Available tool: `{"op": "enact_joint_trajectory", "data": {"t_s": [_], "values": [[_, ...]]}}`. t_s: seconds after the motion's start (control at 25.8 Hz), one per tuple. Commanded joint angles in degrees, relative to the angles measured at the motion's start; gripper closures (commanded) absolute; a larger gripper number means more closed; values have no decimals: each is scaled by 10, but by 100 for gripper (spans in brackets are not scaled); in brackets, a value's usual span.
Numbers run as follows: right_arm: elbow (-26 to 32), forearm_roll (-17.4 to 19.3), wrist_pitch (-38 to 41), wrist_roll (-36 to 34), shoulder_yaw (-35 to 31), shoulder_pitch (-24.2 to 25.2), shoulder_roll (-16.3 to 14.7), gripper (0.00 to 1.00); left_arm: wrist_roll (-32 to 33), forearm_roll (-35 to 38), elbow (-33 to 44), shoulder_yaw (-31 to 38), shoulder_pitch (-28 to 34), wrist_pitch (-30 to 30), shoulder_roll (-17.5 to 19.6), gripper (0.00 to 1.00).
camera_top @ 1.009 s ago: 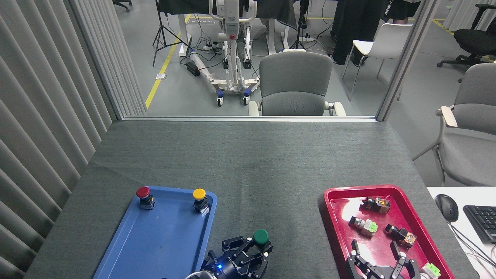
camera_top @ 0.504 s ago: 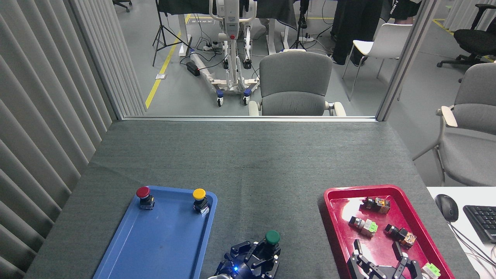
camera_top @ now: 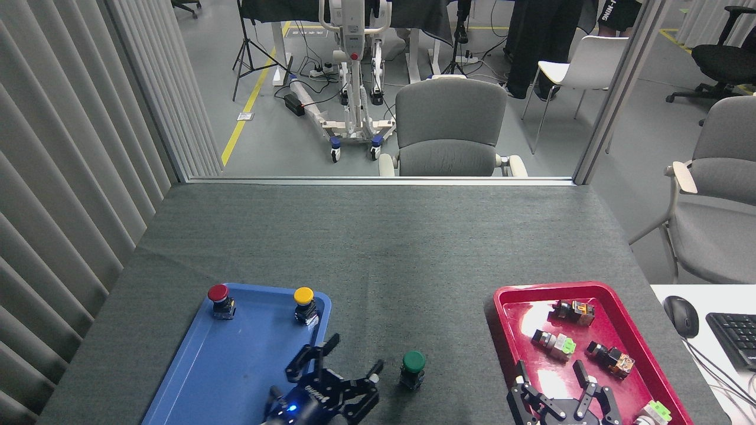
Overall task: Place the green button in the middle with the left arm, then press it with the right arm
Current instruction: 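Open the left gripper and withdraw it toward the blue tray, then move the right gripper above the green button and press down on it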
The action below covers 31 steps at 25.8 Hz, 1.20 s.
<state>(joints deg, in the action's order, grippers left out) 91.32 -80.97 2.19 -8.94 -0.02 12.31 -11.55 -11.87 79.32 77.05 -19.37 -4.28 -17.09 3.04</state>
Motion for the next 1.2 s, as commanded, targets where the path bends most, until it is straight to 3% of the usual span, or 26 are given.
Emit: {"op": "enact_joint_trajectory", "data": {"t_s": [0.0, 0.12, 0.19, 0.23, 0.35, 0.43, 0.58, 0.7, 1.16], "values": [[-4, -25, -2, 1, 34, -16, 3, 0, -60, 0, 158, 77, 125, 94, 21, 0], [-23, -40, -32, 1, 93, -38, 4, 6, -61, 3, 182, 77, 150, 206, 48, 0], [-26, -41, -61, 1, 129, -56, 8, 14, -44, -1, 187, 84, 154, 199, 94, 0], [-26, -41, -68, 1, 143, -63, 11, 20, -34, -2, 185, 87, 157, 198, 100, 0], [-31, -48, -69, 2, 170, -77, 16, 45, -23, -2, 163, 125, 160, 192, 72, 0], [-52, -72, -70, 2, 194, -91, 24, 67, -23, -1, 154, 134, 161, 162, 53, 0], [-87, -110, -74, 2, 219, -99, 45, 87, -23, -1, 140, 147, 161, 134, 46, 0], [-103, -112, -75, 2, 231, -107, 50, 94, -23, -1, 115, 148, 161, 133, 40, 0], [-157, -112, -93, 1, 237, -116, 57, 92, -23, -1, 111, 148, 160, 131, 31, 0]]}}
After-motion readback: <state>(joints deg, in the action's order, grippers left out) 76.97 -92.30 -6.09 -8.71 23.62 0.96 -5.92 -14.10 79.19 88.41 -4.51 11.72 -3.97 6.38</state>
